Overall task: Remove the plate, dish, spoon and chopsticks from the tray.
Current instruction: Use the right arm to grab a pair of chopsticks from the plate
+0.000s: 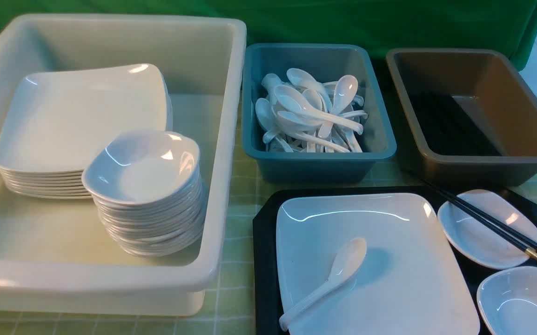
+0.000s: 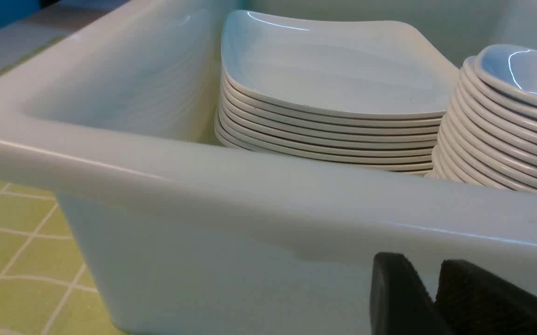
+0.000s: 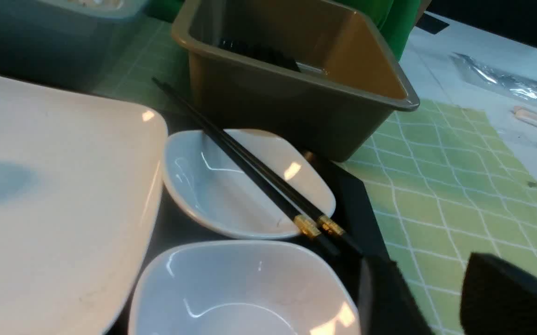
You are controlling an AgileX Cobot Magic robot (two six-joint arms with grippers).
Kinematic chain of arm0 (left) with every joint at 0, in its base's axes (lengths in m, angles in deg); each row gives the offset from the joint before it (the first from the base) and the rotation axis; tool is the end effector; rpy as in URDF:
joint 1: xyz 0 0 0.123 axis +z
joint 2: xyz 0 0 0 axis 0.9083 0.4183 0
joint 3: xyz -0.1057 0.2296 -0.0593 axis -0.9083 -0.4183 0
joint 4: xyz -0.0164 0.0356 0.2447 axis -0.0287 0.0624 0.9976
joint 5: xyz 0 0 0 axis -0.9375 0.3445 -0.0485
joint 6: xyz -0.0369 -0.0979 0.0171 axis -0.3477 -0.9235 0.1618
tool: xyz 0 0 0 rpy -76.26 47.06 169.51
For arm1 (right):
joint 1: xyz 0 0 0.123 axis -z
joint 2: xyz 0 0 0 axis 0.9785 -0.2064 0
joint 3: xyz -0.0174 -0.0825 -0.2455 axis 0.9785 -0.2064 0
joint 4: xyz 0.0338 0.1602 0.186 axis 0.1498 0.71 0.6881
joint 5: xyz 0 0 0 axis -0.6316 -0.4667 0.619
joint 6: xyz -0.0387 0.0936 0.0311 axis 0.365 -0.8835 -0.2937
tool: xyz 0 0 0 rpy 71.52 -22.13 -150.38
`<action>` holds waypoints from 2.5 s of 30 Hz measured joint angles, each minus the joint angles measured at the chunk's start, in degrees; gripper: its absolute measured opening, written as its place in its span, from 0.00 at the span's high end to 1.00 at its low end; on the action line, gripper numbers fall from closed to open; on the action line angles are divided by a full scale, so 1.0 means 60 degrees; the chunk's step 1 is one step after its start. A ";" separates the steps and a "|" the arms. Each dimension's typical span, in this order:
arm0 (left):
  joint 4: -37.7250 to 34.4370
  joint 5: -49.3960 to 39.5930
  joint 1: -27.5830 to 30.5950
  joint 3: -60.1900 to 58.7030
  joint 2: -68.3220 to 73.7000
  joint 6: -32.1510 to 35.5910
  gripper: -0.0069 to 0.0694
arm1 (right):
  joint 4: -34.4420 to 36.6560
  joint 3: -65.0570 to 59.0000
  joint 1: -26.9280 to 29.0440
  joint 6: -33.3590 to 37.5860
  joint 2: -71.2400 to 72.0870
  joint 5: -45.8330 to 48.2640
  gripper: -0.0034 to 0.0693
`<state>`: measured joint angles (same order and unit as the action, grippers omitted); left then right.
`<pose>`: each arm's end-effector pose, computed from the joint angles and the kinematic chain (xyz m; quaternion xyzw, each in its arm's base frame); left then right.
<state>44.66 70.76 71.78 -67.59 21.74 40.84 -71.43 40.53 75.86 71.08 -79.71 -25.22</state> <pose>0.0918 0.0103 0.1886 -0.0714 0.7519 0.0116 0.6553 0.0923 -0.0021 0.1856 -0.0687 0.7593 -0.0685 0.6435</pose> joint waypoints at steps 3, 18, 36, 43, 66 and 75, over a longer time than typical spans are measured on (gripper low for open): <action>0.0000 0.0000 0.0000 0.0000 0.0000 0.0000 0.74 | 0.0000 0.0000 0.0000 0.0000 0.0000 0.0000 0.62; 0.0000 0.0000 0.0000 0.0000 0.0000 0.0000 0.71 | 0.0000 0.0000 0.0000 0.0000 0.0000 0.0000 0.62; 0.0053 0.0000 0.0000 0.0000 0.0000 0.0000 0.69 | 0.0000 0.0000 0.0000 0.0000 0.0000 0.0000 0.62; 0.0000 0.0000 0.0000 0.0000 0.0000 0.0000 0.69 | 0.0000 0.0000 0.0000 0.0000 0.0000 0.0000 0.62; 0.0000 0.0000 0.0000 0.0000 0.0000 0.0000 0.66 | 0.3624 0.0000 0.0000 -0.6690 0.0000 -0.0709 0.62; 0.0053 0.0000 0.0000 0.0000 0.0000 0.0000 0.64 | 0.4904 0.1692 -0.0625 -0.4415 -0.0043 -0.2193 0.83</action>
<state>44.97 70.76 71.78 -67.59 21.74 40.84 -42.00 50.68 72.11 44.60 -79.97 -38.37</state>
